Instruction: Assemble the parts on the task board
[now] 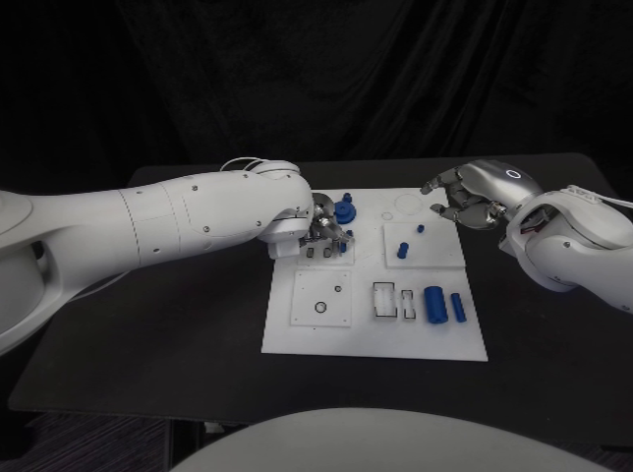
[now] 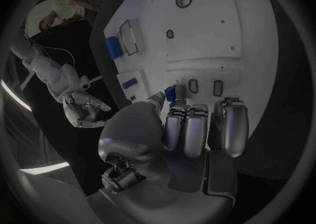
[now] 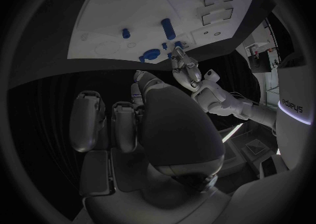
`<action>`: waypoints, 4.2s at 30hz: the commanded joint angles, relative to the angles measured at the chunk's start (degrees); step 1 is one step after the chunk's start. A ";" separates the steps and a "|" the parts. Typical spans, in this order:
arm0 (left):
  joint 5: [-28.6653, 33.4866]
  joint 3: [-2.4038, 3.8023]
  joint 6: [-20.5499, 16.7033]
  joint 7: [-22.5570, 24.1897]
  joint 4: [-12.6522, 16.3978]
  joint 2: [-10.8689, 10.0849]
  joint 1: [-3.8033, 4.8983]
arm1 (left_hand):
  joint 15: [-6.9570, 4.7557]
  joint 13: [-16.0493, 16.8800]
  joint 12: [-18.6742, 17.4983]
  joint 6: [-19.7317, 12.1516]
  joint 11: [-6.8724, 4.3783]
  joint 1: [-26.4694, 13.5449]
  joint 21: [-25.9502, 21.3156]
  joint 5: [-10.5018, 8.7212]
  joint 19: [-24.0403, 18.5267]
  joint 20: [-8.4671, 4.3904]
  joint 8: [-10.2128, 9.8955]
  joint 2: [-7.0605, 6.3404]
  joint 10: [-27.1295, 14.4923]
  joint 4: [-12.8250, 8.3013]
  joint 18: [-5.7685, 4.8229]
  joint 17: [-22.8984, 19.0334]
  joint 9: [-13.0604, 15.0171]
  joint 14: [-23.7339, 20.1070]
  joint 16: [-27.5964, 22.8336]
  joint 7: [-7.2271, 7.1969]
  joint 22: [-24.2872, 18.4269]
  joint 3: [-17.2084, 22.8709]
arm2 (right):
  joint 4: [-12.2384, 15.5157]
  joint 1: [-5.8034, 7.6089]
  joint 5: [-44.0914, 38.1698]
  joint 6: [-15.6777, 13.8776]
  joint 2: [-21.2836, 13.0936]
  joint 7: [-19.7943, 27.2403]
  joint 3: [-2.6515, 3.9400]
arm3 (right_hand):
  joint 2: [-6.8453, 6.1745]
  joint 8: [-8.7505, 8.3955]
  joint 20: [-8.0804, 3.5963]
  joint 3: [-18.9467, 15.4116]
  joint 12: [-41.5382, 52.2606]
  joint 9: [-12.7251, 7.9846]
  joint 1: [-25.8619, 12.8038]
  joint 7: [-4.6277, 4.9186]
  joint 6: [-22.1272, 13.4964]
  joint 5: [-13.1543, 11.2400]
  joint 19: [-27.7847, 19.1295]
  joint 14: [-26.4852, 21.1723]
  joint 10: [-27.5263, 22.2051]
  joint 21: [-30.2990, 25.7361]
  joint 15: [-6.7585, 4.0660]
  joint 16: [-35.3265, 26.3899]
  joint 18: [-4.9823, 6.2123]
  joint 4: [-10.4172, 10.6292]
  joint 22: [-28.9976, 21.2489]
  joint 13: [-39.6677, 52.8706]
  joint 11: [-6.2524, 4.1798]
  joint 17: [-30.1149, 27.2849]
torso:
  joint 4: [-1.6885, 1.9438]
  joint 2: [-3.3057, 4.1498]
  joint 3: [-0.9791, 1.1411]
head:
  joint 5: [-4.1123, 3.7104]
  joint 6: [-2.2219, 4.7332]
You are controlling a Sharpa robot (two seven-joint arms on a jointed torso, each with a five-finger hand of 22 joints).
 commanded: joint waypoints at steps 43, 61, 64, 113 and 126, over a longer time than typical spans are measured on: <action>0.14 0.06 -1.96 3.50 3.29 -3.90 -0.46 | -0.73 15.04 0.20 3.23 -0.48 -3.91 -1.21 9.77 -0.09 -0.48 -6.76 -3.96 5.96 -8.25 -0.85 15.06 7.43 6.05 0.37 -0.47 1.50 19.63 | 0.27 -0.26 1.40 2.11 -0.74 -1.84 0.04 | 0.20 -0.33 0.13 0.51 -0.40 -0.11 -0.71 0.50 0.39 0.25 0.70 4.44 2.72 -0.35 0.34 -0.51 -0.83 0.05 10.89 11.86 0.56 10.19 | 0.02 -0.03 -0.03 | -0.94 -0.01; 0.14 0.05 -2.27 2.38 6.50 -7.77 -0.46 | -0.69 15.04 0.20 3.70 -0.44 -5.76 -1.30 8.01 -0.06 -0.46 -7.26 -4.17 5.96 -7.20 -0.84 15.06 8.12 6.05 0.37 -0.43 1.56 20.02 | 0.22 -0.52 2.02 3.11 -1.16 -2.22 0.03 | 0.52 -0.43 0.22 0.64 -0.46 -0.21 -1.47 0.56 0.48 0.27 0.63 4.41 2.68 -0.53 0.41 -0.66 -0.78 0.51 10.83 11.79 0.64 10.05 | 0.19 -0.05 0.02 | -0.33 -0.01; 0.14 0.05 -2.06 2.39 6.31 -7.78 -0.46 | -0.69 15.04 0.20 3.76 -0.44 -6.02 -1.35 7.40 -0.07 -0.46 -7.44 -4.18 5.96 -7.05 -0.83 15.06 8.29 6.05 0.37 -0.43 1.55 20.14 | 0.23 -0.54 2.03 3.20 -1.15 -2.27 0.03 | 0.59 -0.45 0.23 0.67 -0.49 -0.23 -1.58 0.57 0.48 0.30 0.63 4.40 2.66 -0.53 0.42 -0.72 -0.78 0.58 10.83 11.77 0.65 10.00 | 0.18 -0.02 0.00 | -0.35 -0.01; 0.14 0.06 -1.31 3.65 4.42 -6.60 -3.03 | -0.40 15.04 0.20 3.89 -0.11 -7.84 -1.87 2.29 -0.43 -0.22 -9.14 -3.95 5.96 -4.61 -0.71 15.06 8.94 6.05 0.37 -0.08 1.23 19.21 | -0.21 -1.05 3.48 5.41 -0.96 -3.46 0.04 | 0.94 -0.60 0.28 0.94 -0.99 -0.35 -2.09 0.64 0.46 0.80 0.48 4.33 2.15 -0.93 0.45 -1.04 -0.69 0.82 10.71 11.24 0.68 9.73 | -0.01 -0.04 0.06 | -0.35 -0.01; 0.14 0.06 -1.24 3.85 4.10 -6.20 -3.48 | -0.38 15.04 0.20 3.85 -0.09 -7.78 -2.01 2.30 -0.55 -0.20 -9.35 -3.80 5.96 -4.51 -0.67 15.06 8.91 6.05 0.37 -0.06 1.08 19.25 | -0.27 -1.06 3.48 5.74 -0.96 -3.72 0.04 | 0.96 -0.65 0.29 0.98 -1.11 -0.38 -2.14 0.64 0.41 0.87 0.47 4.31 2.03 -0.95 0.45 -1.10 -0.68 0.83 10.70 11.11 0.68 9.67 | -0.03 -0.03 0.02 | -0.36 -0.01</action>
